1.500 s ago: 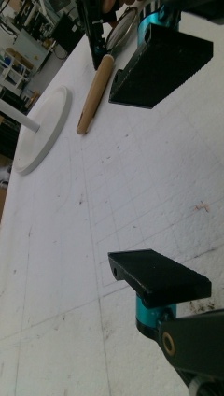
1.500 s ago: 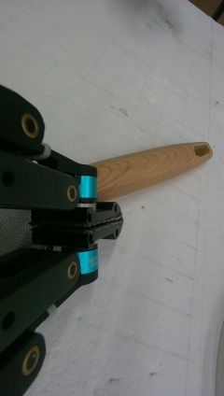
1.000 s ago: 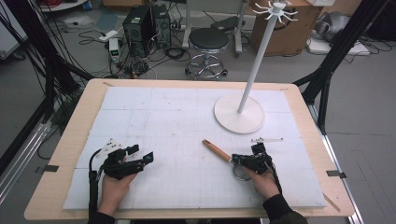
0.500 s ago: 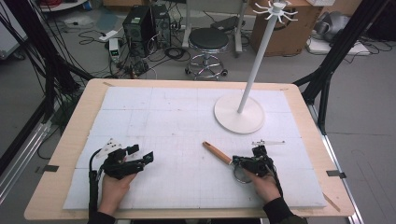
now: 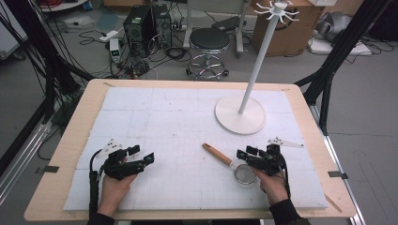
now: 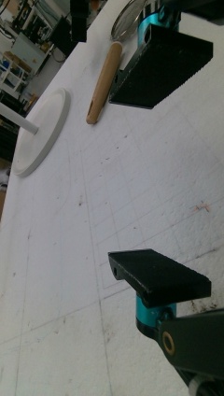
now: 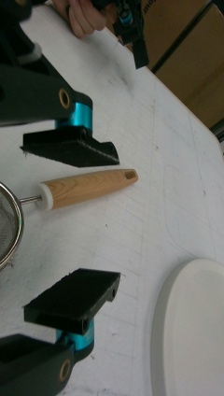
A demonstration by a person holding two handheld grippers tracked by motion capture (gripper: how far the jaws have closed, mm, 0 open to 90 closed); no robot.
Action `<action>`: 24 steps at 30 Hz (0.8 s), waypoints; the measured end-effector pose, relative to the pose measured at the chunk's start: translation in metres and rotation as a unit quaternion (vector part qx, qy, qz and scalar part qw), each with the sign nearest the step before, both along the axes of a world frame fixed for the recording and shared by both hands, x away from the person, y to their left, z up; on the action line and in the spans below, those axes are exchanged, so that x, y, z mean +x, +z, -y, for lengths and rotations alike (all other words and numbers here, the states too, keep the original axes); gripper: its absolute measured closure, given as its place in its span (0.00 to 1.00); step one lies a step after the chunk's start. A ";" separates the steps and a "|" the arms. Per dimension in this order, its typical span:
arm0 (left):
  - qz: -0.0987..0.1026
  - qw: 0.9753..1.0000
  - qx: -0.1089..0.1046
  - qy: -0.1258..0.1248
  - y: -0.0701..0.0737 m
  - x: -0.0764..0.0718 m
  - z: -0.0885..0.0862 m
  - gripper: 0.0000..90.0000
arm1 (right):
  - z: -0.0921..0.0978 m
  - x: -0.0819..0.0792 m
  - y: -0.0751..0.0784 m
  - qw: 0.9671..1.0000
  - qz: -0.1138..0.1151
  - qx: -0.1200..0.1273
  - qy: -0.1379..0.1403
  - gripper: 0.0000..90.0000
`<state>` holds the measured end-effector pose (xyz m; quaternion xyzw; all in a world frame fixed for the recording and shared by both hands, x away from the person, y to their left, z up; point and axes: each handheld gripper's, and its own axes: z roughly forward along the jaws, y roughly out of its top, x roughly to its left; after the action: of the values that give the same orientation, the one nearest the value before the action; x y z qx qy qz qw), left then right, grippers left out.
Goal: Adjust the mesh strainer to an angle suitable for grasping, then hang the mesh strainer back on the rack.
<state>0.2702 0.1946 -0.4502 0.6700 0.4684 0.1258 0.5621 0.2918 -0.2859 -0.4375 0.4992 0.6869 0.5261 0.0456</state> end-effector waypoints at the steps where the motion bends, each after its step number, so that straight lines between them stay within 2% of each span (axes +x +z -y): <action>1: -0.001 1.000 0.000 -0.002 0.000 0.000 0.000 0.23 | 0.000 0.000 0.000 1.000 -0.001 0.003 0.002 0.37; 4: -0.002 1.000 0.001 -0.005 0.000 -0.001 0.000 0.23 | -0.001 0.000 0.001 1.000 0.005 -0.004 -0.002 0.32; 8: 0.000 1.000 0.002 -0.006 0.000 -0.001 0.000 0.23 | -0.001 -0.001 0.002 1.000 0.019 -0.008 -0.011 0.31; 14: -0.002 1.000 0.002 -0.005 0.000 -0.001 0.001 0.23 | -0.002 -0.001 0.003 1.000 0.018 -0.012 -0.005 0.31; 23: -0.004 1.000 0.003 -0.003 0.000 -0.001 0.001 0.23 | -0.019 0.005 0.008 0.999 0.007 -0.028 0.042 0.33; 24: -0.004 1.000 0.003 -0.003 0.000 -0.001 0.001 0.23 | -0.024 0.008 0.008 0.998 -0.001 -0.040 0.053 0.33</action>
<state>0.2692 0.1939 -0.4500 0.6734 0.4683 0.1231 0.5587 0.2997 -0.2622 -0.4299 0.4610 0.7330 0.4989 0.0371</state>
